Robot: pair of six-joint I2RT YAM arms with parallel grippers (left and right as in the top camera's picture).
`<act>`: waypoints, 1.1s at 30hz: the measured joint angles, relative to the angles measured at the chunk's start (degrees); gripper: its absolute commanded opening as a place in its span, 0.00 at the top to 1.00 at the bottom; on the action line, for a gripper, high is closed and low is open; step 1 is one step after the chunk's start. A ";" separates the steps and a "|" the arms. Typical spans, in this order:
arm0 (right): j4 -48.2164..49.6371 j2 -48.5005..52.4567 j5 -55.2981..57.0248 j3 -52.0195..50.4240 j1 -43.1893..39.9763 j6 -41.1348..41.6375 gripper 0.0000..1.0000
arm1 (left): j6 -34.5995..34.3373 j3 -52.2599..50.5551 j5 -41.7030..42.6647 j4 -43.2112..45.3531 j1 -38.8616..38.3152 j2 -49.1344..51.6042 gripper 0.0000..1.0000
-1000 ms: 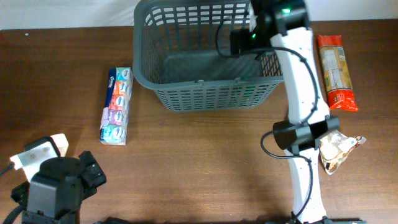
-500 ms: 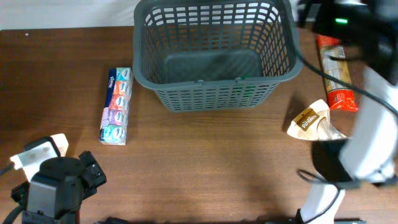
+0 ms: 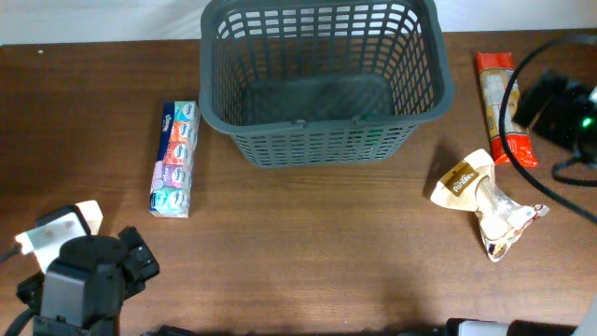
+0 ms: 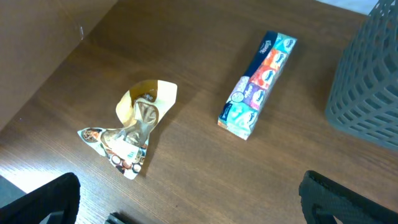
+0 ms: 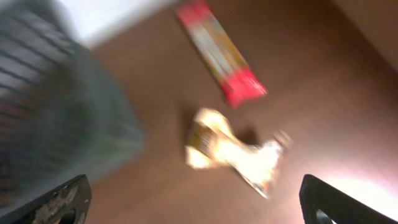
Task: Pack container
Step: 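Move the right gripper down toward the crumpled brown-and-white pouch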
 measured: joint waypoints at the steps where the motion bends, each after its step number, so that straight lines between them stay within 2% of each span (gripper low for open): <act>1: 0.26 -0.37 0.70 -3.19 -0.87 -1.03 0.01 | 0.00 0.00 0.00 0.00 0.00 0.00 0.00; 8: 2.89 -0.48 4.68 -17.18 -3.08 -5.86 0.01 | 0.00 -0.02 0.00 0.00 0.00 0.00 0.00; 15: 2.71 1.38 8.92 -22.05 -3.15 -7.19 0.01 | 0.00 -0.02 0.00 0.00 0.00 0.00 0.00; 18: 3.06 2.32 5.38 -22.49 -3.21 -7.32 0.01 | 0.02 -0.02 0.00 0.00 0.00 0.00 0.00; 24: 5.66 3.67 -10.45 -22.67 -3.26 -7.19 0.01 | 0.00 -0.02 0.00 0.00 0.00 0.00 0.00; 27: 8.22 3.89 -14.10 -22.67 -3.41 -0.72 0.01 | 0.00 -0.02 0.00 0.02 0.00 0.00 0.01; 33: 2.23 4.44 -13.64 -22.88 -7.63 25.88 0.01 | 0.00 -0.02 0.00 0.00 0.00 0.00 0.00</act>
